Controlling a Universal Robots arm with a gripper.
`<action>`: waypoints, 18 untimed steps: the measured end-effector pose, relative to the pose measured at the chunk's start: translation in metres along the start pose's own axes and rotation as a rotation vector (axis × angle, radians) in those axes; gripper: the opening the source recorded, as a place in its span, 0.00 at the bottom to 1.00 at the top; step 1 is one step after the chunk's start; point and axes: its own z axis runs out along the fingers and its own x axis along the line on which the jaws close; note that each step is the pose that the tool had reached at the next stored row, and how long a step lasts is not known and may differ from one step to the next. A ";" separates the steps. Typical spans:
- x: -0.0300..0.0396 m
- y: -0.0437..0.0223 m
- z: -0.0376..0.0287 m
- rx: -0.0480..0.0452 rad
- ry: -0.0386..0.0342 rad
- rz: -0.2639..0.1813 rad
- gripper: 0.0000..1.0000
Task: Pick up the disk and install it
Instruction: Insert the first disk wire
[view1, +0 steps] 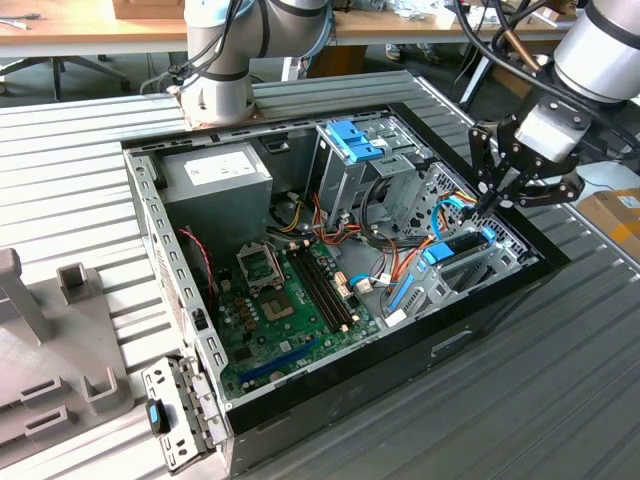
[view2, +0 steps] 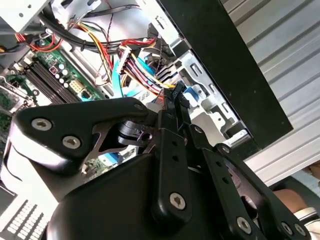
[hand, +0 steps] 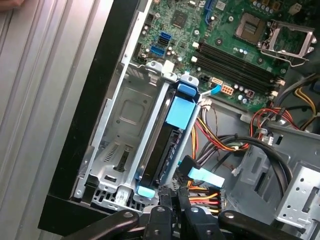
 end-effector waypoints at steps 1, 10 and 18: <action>0.0000 0.0001 0.0000 0.0005 0.0013 0.014 0.16; -0.0017 0.0045 -0.0002 0.0050 0.0117 0.119 0.16; -0.0011 0.0058 -0.0002 0.0141 -0.0134 0.143 0.16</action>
